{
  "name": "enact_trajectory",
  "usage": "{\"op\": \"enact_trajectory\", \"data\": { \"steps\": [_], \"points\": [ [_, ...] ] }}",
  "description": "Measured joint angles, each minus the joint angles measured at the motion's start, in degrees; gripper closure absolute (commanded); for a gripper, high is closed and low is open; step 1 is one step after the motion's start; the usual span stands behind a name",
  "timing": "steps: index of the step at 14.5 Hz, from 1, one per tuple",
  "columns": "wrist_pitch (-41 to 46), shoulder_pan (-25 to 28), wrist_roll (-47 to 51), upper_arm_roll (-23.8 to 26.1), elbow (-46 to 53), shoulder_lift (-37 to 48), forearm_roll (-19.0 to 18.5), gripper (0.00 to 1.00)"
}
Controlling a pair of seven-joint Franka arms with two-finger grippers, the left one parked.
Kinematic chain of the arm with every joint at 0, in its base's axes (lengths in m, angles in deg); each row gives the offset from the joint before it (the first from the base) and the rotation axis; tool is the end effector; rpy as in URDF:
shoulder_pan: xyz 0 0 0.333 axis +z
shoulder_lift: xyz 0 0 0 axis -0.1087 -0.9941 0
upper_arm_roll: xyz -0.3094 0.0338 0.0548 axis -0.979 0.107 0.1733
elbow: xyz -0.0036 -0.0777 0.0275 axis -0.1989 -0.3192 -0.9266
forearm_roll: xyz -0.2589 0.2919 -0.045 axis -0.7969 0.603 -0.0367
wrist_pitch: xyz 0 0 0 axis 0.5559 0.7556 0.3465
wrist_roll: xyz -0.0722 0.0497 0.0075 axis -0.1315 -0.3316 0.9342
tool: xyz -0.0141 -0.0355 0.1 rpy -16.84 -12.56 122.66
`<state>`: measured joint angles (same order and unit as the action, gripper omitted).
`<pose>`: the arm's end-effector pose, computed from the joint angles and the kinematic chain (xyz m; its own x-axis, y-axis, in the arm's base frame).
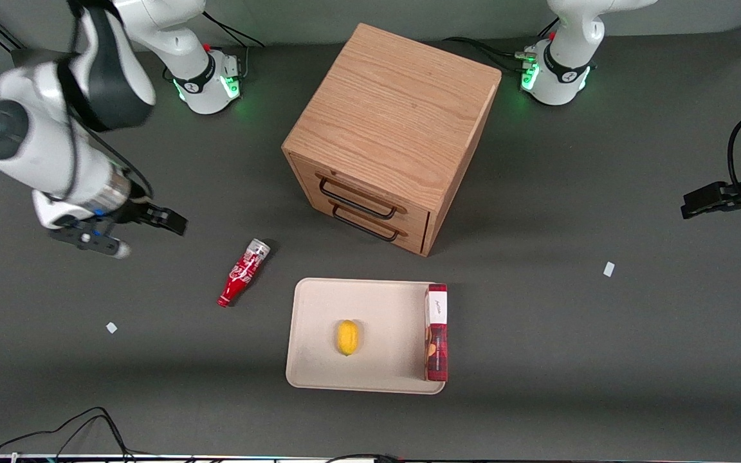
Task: Place coke bottle on tray
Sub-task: 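Lower the open right gripper over the red Coca-Cola bottle, then close the right gripper around the bottle's body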
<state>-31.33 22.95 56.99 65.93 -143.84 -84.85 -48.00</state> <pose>0.5618 0.1245 0.4397 0.9357 -0.3522 -0.0194 -0.3517 -0.9358 0.0255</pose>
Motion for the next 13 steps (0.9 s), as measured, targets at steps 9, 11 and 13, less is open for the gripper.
{"op": "enact_trajectory", "data": {
  "steps": [9,11,13],
  "points": [
    [-20.97,0.34,14.65,3.36,-5.63,-13.79,0.02,0.00],
    [-25.21,0.31,16.09,3.36,-6.21,-16.71,0.02,0.00],
    [-29.80,0.32,16.87,3.40,-7.29,-19.51,0.03,0.00]
  ]
}}
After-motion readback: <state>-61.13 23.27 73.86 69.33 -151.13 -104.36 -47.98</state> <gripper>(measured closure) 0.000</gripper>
